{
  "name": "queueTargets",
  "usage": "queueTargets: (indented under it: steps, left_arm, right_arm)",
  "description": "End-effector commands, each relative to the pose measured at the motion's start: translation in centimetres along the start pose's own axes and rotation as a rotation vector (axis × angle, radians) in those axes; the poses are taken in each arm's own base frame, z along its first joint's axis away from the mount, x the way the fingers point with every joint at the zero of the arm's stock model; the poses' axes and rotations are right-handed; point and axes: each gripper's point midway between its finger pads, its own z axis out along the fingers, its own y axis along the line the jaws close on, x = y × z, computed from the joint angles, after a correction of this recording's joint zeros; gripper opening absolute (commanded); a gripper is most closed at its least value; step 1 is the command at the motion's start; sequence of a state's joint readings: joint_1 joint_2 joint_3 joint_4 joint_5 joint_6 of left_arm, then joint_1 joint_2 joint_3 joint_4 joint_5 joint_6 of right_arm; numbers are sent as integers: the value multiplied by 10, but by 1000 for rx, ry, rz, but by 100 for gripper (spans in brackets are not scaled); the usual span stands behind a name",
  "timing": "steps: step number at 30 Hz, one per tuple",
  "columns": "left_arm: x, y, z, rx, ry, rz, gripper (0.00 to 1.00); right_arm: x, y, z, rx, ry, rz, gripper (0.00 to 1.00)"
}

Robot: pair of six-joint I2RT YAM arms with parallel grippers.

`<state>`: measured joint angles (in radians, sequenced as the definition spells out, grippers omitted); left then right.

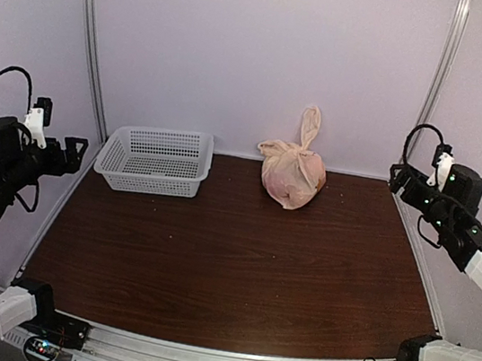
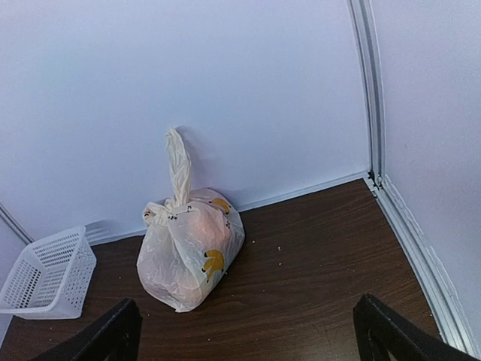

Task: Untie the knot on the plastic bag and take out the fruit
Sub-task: Move the takeout bag to the center of the board.

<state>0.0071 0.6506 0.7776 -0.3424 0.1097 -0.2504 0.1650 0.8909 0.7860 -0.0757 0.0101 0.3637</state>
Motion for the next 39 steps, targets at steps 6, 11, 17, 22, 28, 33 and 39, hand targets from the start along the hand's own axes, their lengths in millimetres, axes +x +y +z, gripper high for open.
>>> queueTargets:
  steps: [6,11,17,22,28,33,39]
  left_arm:
    - [6,-5,8,32,30,1,97]
    - [11,5,10,-25,61,-1,97]
    - [11,13,7,-74,57,1,97]
    - [13,12,10,-67,69,1,97]
    - [18,11,16,-54,94,2,97]
    - [19,5,16,-18,98,-1,97]
    - [19,8,17,-31,100,-5,98]
  right_arm:
    - [50,52,79,20,240,-60,96]
    - [84,70,132,33,355,-85,93]
    - [132,79,188,32,467,-95,88]
    - [164,85,215,-5,519,-78,86]
    - [195,88,242,-23,570,-52,74]
    - [202,88,255,-32,570,-7,66]
    - [204,79,259,0,562,-15,55]
